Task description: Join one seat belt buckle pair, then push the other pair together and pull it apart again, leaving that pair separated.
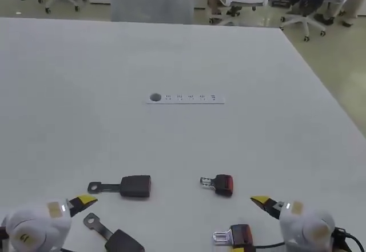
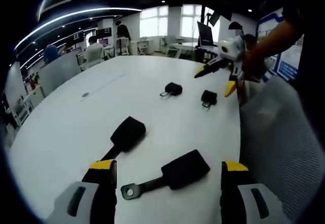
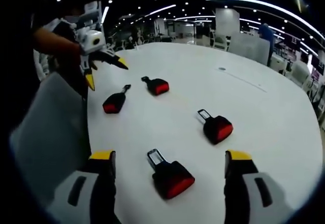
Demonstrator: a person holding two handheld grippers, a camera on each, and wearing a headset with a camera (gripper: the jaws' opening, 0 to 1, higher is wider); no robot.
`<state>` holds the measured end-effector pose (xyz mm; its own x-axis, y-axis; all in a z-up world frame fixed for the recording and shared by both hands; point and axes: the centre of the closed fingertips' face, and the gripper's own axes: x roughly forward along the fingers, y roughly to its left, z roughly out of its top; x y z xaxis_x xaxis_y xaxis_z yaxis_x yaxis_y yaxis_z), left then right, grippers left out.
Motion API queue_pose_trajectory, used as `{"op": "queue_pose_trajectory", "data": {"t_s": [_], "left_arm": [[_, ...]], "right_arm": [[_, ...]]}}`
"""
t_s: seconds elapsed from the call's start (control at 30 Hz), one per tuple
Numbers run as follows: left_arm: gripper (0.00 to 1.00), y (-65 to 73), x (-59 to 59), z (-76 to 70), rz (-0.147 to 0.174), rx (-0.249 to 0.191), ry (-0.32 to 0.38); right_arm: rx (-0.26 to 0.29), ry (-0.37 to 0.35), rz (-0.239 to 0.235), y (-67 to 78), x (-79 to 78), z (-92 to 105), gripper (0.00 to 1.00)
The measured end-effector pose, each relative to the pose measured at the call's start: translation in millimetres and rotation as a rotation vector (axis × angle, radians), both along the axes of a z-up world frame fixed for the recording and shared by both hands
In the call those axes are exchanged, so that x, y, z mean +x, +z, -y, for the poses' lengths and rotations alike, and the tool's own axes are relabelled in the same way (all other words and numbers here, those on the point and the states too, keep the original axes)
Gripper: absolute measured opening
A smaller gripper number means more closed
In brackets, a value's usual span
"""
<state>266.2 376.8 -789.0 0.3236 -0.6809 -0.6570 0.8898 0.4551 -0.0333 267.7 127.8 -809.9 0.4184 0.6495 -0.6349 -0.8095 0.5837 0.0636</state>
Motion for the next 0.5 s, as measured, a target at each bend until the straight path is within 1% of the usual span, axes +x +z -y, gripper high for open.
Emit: {"op": "queue_pose_trajectory", "data": {"t_s": [0.1,0.13,0.33,0.5], "left_arm": [[0.85,-5.7,-0.8,2.6,-0.004,0.027,-0.050],[0.85,-6.6,-0.7,2.9,-0.005,0.030,-0.055],[0.81,-20.6,-4.1,8.2,-0.017,0.084,-0.170],[0.77,-30.9,-7.1,11.0,-0.028,0.124,-0.255]], "right_arm": [[-0.019,0.043,-0.014,-4.6,-2.0,0.3,0.88],[-0.021,0.048,-0.016,-5.0,-2.3,0.2,0.87],[-0.048,0.100,-0.045,-13.2,-1.2,3.9,0.85],[-0.066,0.147,-0.064,-19.5,-3.8,4.2,0.82]]}}
